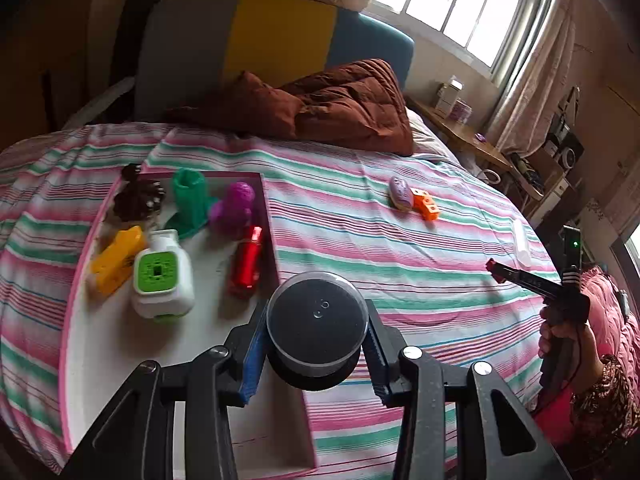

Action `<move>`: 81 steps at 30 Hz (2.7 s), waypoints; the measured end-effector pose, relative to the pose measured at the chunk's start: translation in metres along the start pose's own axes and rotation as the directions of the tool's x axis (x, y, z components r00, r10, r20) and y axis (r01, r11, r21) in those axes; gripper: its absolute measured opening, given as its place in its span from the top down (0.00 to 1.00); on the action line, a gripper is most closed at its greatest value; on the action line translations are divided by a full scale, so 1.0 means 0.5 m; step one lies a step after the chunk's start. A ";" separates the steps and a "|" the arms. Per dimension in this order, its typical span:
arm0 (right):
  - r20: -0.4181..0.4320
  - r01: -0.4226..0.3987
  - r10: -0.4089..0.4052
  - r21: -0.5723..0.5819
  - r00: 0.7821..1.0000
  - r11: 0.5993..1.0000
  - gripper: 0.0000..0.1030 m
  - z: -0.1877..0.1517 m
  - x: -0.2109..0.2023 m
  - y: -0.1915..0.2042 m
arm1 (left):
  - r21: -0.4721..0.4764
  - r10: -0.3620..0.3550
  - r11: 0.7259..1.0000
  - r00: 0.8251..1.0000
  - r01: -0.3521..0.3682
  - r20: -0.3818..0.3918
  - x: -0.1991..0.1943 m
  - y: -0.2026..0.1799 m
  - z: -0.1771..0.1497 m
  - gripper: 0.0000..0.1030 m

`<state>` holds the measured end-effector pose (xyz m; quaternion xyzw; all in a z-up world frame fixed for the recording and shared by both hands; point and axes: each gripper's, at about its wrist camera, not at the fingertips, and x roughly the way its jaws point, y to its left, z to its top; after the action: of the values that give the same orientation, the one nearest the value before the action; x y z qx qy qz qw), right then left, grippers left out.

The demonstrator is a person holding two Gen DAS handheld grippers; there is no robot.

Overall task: Organize rigid objects
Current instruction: 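Carry the black-capped cup over the tray and lower it with the left tool, then lower the red puzzle piece into the tray and open the right tool while the left tool releases the cup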

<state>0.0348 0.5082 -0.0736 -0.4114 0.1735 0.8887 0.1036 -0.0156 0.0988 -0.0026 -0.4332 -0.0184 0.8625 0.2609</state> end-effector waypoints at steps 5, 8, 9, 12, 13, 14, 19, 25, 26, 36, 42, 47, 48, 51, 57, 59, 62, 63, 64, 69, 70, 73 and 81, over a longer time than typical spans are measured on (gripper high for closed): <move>0.040 -0.033 0.034 -0.011 0.999 0.999 0.65 0.002 -0.013 0.012 | -0.061 0.098 0.993 0.995 -0.097 0.021 -0.033 0.092 -0.006 0.58; 0.056 -0.042 0.043 -0.028 0.997 0.999 0.65 0.006 -0.022 0.024 | -0.104 0.148 0.984 0.989 -0.145 0.026 -0.044 0.144 -0.009 0.58; 0.056 -0.039 0.041 -0.039 0.998 0.999 0.65 0.008 -0.025 0.029 | -0.117 0.161 0.981 0.987 -0.157 0.022 -0.044 0.160 -0.011 0.58; 0.061 -0.049 0.052 -0.054 0.997 0.997 0.65 0.014 -0.042 0.048 | -0.135 0.198 0.971 0.980 -0.196 0.002 -0.038 0.191 -0.017 0.58; 0.063 -0.056 0.060 -0.057 0.996 0.997 0.65 0.016 -0.049 0.055 | -0.142 0.201 0.970 0.979 -0.200 -0.004 -0.034 0.201 -0.021 0.58; 0.066 -0.064 0.068 -0.059 0.996 0.996 0.65 0.016 -0.057 0.063 | -0.145 0.203 0.969 0.979 -0.202 -0.008 -0.030 0.208 -0.022 0.58; 0.066 -0.110 0.115 -0.082 0.991 0.991 0.65 0.006 -0.087 0.110 | -0.129 0.234 0.964 0.972 -0.233 -0.014 -0.007 0.226 -0.030 0.58; 0.032 -0.179 0.182 -0.090 0.983 0.980 0.65 -0.020 -0.092 0.178 | -0.142 0.249 0.958 0.968 -0.248 -0.008 0.012 0.249 -0.026 0.58; 0.028 -0.191 0.194 -0.089 0.981 0.978 0.65 -0.024 -0.092 0.190 | -0.151 0.247 0.958 0.969 -0.244 0.000 0.010 0.250 -0.026 0.58; -0.032 -0.313 0.312 -0.133 0.950 0.940 0.65 -0.067 -0.090 0.324 | -0.226 0.260 0.946 0.961 -0.233 0.095 -0.047 0.263 -0.026 0.45; -0.076 -0.386 0.379 -0.159 0.922 0.909 0.65 -0.093 -0.089 0.397 | -0.316 0.218 0.934 0.967 -0.166 0.135 -0.080 0.281 -0.038 0.45; -0.126 -0.431 0.413 -0.186 0.902 0.883 0.65 -0.119 -0.081 0.455 | -0.274 0.196 0.949 0.974 -0.159 0.113 -0.079 0.265 -0.054 0.45; -0.133 -0.438 0.419 -0.192 0.898 0.878 0.65 -0.124 -0.081 0.467 | -0.268 0.191 0.951 0.975 -0.155 0.114 -0.081 0.261 -0.059 0.45; -0.169 -0.464 0.435 -0.220 0.884 0.858 0.65 -0.135 -0.078 0.505 | -0.251 0.178 0.957 0.976 -0.143 0.123 -0.085 0.251 -0.070 0.45; -0.238 -0.495 0.438 -0.306 0.867 0.813 0.65 -0.162 -0.063 0.600 | -0.250 0.124 0.964 0.984 -0.089 0.126 -0.087 0.252 -0.080 0.45; -0.250 -0.495 0.431 -0.339 0.867 0.800 0.65 -0.172 -0.059 0.628 | -0.255 0.130 0.962 0.983 -0.093 0.131 -0.091 0.253 -0.081 0.45; -0.268 -0.485 0.407 -0.385 0.873 0.785 0.65 -0.185 -0.046 0.666 | -0.272 0.131 0.958 0.981 -0.089 0.141 -0.097 0.260 -0.083 0.45; -0.274 -0.483 0.403 -0.393 0.874 0.782 0.65 -0.188 -0.041 0.676 | -0.278 0.133 0.956 0.981 -0.089 0.144 -0.098 0.263 -0.084 0.45; -0.281 -0.486 0.401 -0.398 0.872 0.778 0.65 -0.191 -0.035 0.685 | -0.283 0.133 0.955 0.980 -0.088 0.145 -0.100 0.267 -0.084 0.45; -0.300 -0.471 0.369 -0.434 0.879 0.768 0.65 -0.203 -0.008 0.721 | -0.306 0.131 0.949 0.980 -0.080 0.151 -0.105 0.282 -0.088 0.45; -0.302 -0.464 0.361 -0.436 0.882 0.771 0.65 -0.203 -0.001 0.726 | -0.310 0.128 0.948 0.980 -0.076 0.152 -0.106 0.285 -0.089 0.45; -0.309 -0.453 0.345 -0.429 0.886 0.781 0.65 -0.203 0.020 0.734 | -0.319 0.121 0.945 0.981 -0.067 0.153 -0.107 0.291 -0.091 0.45; -0.286 -0.397 0.288 -0.478 0.914 0.784 0.64 -0.206 0.058 0.766 | -0.330 0.116 0.942 0.980 -0.058 0.159 -0.108 0.294 -0.093 0.45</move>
<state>-0.0373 0.1174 -0.0721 -0.4715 0.0052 0.8601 -0.1944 -0.0177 -0.0623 -0.0293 -0.3925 -0.1637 0.8934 0.1451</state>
